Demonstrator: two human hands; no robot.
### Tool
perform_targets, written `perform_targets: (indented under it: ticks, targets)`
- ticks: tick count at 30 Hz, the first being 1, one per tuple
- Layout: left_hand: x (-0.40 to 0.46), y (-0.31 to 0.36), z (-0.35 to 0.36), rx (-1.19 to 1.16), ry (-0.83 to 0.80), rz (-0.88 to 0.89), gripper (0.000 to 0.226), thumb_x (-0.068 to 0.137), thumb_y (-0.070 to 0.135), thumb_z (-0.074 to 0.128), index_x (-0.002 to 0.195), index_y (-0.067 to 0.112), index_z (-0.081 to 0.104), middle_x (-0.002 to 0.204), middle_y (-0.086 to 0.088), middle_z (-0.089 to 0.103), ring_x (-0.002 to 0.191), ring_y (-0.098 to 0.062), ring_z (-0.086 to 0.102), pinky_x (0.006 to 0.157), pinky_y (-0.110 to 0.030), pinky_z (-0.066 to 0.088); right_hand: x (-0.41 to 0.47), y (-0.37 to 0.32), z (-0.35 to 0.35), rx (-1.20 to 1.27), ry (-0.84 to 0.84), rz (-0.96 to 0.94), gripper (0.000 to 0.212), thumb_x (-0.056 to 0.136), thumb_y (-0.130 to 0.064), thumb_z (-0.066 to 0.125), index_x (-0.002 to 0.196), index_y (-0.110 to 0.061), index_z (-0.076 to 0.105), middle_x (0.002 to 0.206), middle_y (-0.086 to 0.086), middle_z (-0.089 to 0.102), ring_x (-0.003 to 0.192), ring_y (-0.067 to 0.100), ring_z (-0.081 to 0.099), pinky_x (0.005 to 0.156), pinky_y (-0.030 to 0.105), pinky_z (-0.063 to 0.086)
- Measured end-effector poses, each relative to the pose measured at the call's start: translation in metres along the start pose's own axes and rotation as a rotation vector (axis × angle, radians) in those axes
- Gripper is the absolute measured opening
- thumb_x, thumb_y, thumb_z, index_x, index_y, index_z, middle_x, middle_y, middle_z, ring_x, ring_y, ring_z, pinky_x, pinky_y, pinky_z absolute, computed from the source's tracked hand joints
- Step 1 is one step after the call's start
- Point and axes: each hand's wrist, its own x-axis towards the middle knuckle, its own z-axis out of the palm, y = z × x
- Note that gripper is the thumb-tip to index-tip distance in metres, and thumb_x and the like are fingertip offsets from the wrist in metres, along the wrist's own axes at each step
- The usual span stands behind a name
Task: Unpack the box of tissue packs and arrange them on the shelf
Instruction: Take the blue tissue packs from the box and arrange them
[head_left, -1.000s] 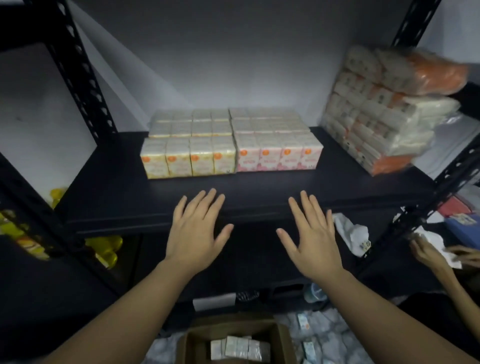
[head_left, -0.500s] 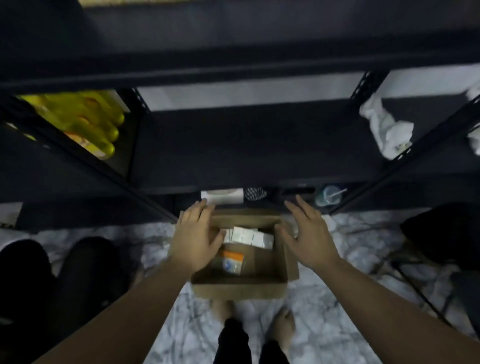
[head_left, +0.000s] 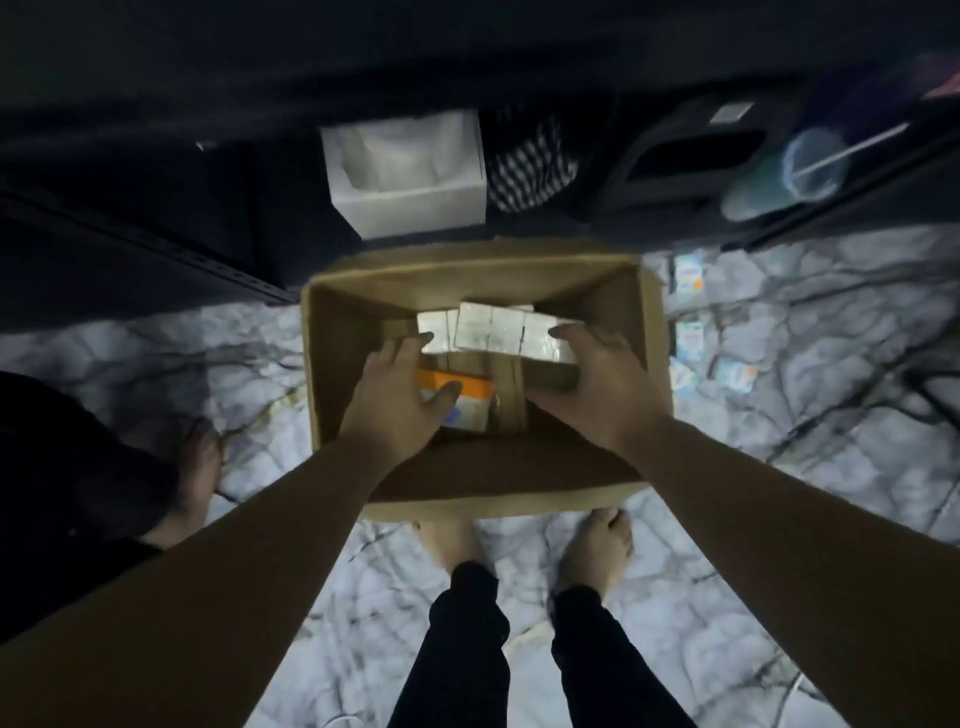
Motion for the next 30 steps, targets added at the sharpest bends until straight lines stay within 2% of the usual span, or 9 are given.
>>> perform_targets:
  ticks: [4,8,10,13,18,20,22,25,30]
  targets:
    - [0.049,-0.051,0.061,-0.030,-0.052,-0.011,0.071,0.085,0.062,0.054,0.145,0.024,0.055,0.138,-0.004,0.057,0.130,-0.027,0.049,0.112,-0.037,0.039,0.072,0.034,0.062,-0.115,0.004,-0.005,0.087,0.071,-0.060,0.080,0.145,-0.026,0.049,0.143,0.003,0.052,0.135,0.032,0.042,0.110,0.046,0.041]
    - [0.080,-0.080,0.097,-0.069,0.016,0.023,0.063,0.090,0.053,0.059,0.142,0.018,0.058,0.139,-0.006,0.059,0.130,-0.026,0.052,0.111,-0.038,0.042,0.128,0.054,0.106,-0.153,-0.005,0.014,0.103,0.069,-0.060,0.082,0.154,-0.026,0.035,0.161,0.008,0.033,0.150,0.034,0.023,0.117,0.056,0.033]
    - [0.094,-0.089,0.107,-0.036,0.054,0.056,0.060,0.091,0.049,0.063,0.142,0.017,0.058,0.139,-0.007,0.059,0.130,-0.026,0.052,0.110,-0.037,0.042,0.145,0.063,0.124,-0.149,-0.011,0.038,0.101,0.067,-0.062,0.078,0.152,-0.027,0.038,0.154,0.011,0.040,0.143,0.038,0.033,0.114,0.058,0.035]
    - [0.125,-0.097,0.119,-0.024,0.052,0.039,0.064,0.081,0.045,0.063,0.137,0.014,0.058,0.131,-0.011,0.060,0.126,-0.032,0.053,0.107,-0.039,0.040,0.154,0.071,0.141,-0.041,0.043,0.108,0.086,0.066,-0.064,0.083,0.136,-0.027,0.050,0.132,0.011,0.051,0.121,0.038,0.051,0.104,0.049,0.044]
    - [0.167,-0.105,0.142,0.087,-0.069,0.053,0.094,0.077,0.053,0.082,0.154,0.017,0.042,0.145,-0.013,0.048,0.133,-0.036,0.042,0.113,-0.039,0.031,0.128,0.076,0.154,0.219,0.065,0.327,0.082,0.075,-0.054,0.087,0.136,-0.015,0.049,0.131,0.006,0.060,0.123,0.025,0.057,0.087,0.027,0.042]
    - [0.174,-0.105,0.151,0.176,-0.062,0.083,0.102,0.071,0.066,0.079,0.154,0.019,0.043,0.143,-0.015,0.045,0.127,-0.037,0.041,0.109,-0.042,0.032,0.117,0.090,0.163,0.392,0.043,0.455,0.072,0.085,-0.036,0.084,0.143,-0.014,0.048,0.114,-0.009,0.059,0.111,0.009,0.054,0.077,0.010,0.039]
    - [0.180,-0.106,0.160,0.250,-0.033,0.098,0.099,0.067,0.069,0.079,0.149,0.022,0.050,0.134,-0.016,0.044,0.119,-0.036,0.042,0.104,-0.043,0.037,0.112,0.098,0.168,0.503,0.000,0.541,0.064,0.090,-0.018,0.079,0.145,-0.008,0.048,0.106,-0.004,0.063,0.100,0.007,0.054,0.058,0.008,0.039]
    - [0.184,-0.104,0.169,0.241,-0.071,0.062,0.085,0.068,0.057,0.087,0.136,0.017,0.056,0.133,-0.018,0.045,0.119,-0.037,0.046,0.101,-0.043,0.043,0.113,0.106,0.178,0.566,0.005,0.580,0.069,0.089,-0.015,0.080,0.148,-0.007,0.046,0.141,0.012,0.059,0.117,0.017,0.055,0.081,0.020,0.039]
    - [0.158,-0.091,0.162,0.142,-0.189,-0.084,0.088,0.065,0.062,0.083,0.138,0.023,0.052,0.133,-0.011,0.056,0.118,-0.036,0.058,0.099,-0.049,0.052,0.105,0.089,0.161,0.614,0.068,0.526,0.077,0.081,-0.020,0.087,0.146,-0.016,0.047,0.145,0.006,0.057,0.135,0.026,0.053,0.092,0.033,0.044]
